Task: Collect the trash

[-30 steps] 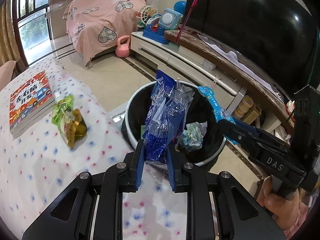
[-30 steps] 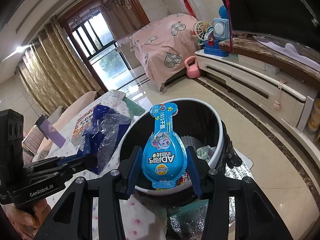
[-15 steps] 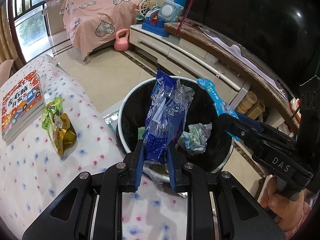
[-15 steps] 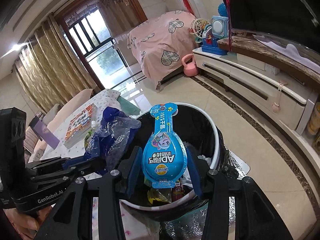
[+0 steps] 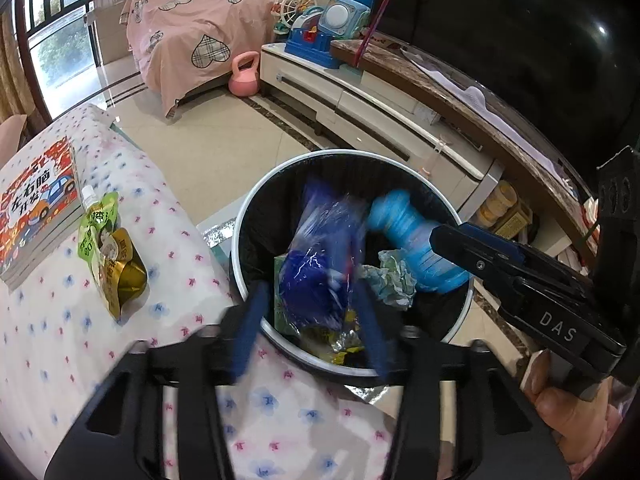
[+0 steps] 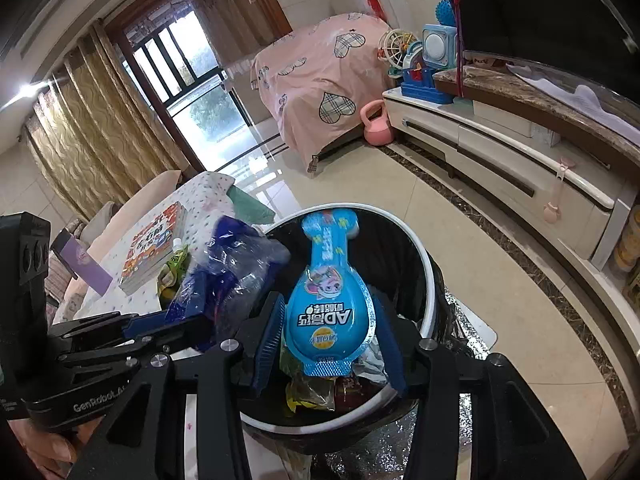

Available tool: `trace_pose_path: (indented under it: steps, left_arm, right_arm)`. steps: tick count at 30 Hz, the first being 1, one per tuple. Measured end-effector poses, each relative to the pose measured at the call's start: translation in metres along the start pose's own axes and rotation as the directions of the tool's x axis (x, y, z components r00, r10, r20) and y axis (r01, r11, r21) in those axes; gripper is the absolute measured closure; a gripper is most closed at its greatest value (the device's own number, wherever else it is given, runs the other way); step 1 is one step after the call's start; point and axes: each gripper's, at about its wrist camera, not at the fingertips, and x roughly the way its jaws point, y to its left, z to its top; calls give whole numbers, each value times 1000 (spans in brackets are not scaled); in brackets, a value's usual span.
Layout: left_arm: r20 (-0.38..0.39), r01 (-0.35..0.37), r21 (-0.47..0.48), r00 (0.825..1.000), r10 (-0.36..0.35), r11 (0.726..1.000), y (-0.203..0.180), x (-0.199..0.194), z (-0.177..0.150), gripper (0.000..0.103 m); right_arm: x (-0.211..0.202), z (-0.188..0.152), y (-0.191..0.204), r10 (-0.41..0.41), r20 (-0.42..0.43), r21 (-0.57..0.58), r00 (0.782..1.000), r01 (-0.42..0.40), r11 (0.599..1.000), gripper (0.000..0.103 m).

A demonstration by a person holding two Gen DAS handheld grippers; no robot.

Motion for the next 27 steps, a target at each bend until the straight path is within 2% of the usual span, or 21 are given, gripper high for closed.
trace_pose_path:
  steps: [10, 16, 21, 27]
  left_arm:
    - [54, 2, -47, 999, 1, 999, 15, -26, -9, 44]
    - [93, 13, -105, 996, -3, 994, 27, -55, -34, 40]
    - [136, 25, -160, 991, -3, 987, 39, -80, -71, 35]
    - [187, 24, -201, 982, 14, 979, 49, -109, -112, 35]
  right_arm:
    - [-13, -2, -2, 8, 31, 39, 1000, -9, 999, 50]
    - [-33, -12, 11, 29, 56, 40, 998, -31, 999, 38]
    - [-53, -29, 26, 52, 91, 47, 995, -57, 997, 16]
    - [-71, -61, 43, 75, 116, 68, 990, -83, 994, 8]
